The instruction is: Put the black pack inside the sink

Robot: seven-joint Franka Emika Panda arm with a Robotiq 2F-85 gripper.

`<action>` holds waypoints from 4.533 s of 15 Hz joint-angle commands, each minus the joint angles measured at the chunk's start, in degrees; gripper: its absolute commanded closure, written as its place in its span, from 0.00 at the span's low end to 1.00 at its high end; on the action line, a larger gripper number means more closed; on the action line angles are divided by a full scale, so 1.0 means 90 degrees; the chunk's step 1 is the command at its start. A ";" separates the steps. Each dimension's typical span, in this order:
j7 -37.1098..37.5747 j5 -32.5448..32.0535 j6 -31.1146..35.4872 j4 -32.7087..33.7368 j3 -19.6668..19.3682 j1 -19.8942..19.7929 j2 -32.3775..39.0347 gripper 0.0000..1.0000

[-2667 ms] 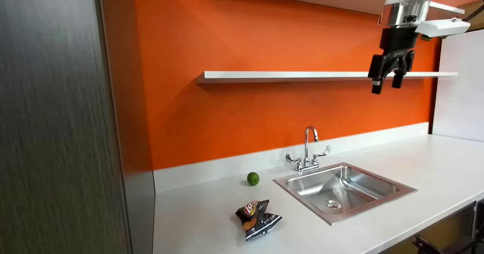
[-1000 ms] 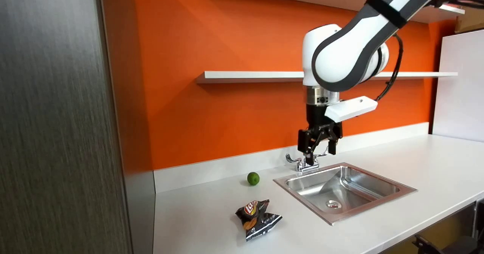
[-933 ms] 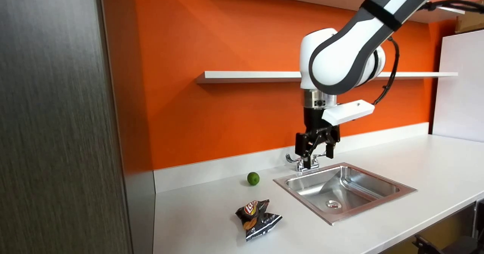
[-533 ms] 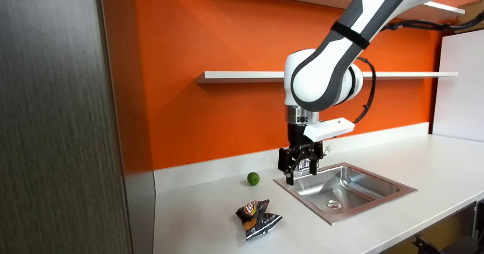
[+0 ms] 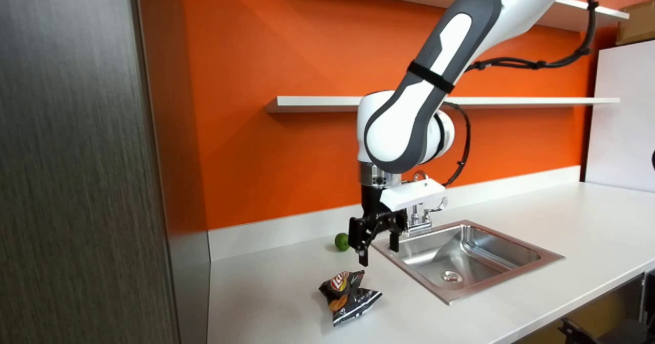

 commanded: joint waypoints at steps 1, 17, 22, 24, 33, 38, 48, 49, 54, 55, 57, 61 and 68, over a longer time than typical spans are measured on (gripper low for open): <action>0.0621 -0.0519 0.0111 0.0528 0.0009 0.0083 0.0657 0.00; 0.2767 -0.1938 0.0062 0.1852 -0.1063 0.1200 0.2299 0.00; 0.2790 -0.1868 0.0006 0.2027 -0.1220 0.1323 0.2518 0.00; 0.2776 -0.1830 -0.0020 0.2036 -0.1222 0.1367 0.2562 0.00; 0.2820 -0.1828 0.0049 0.2037 -0.1279 0.1465 0.2636 0.44; 0.2869 -0.1879 0.0064 0.2015 -0.1364 0.1490 0.2607 0.82; 0.2848 -0.1950 0.0024 0.1895 -0.1524 0.1451 0.2187 1.00; 0.2873 -0.2002 0.0013 0.1872 -0.1568 0.1451 0.2065 1.00; 0.2731 -0.2106 -0.0096 0.1664 -0.1669 0.1149 0.1285 1.00; 0.2721 -0.2130 -0.0090 0.1622 -0.1685 0.1053 0.1164 1.00; 0.2655 -0.2141 -0.0061 0.1479 -0.1709 0.0784 0.0926 1.00; 0.2495 -0.2235 0.0046 0.1175 -0.1845 0.0118 0.0605 1.00; 0.1762 -0.2294 0.0739 0.1030 -0.2271 -0.0992 0.0807 1.00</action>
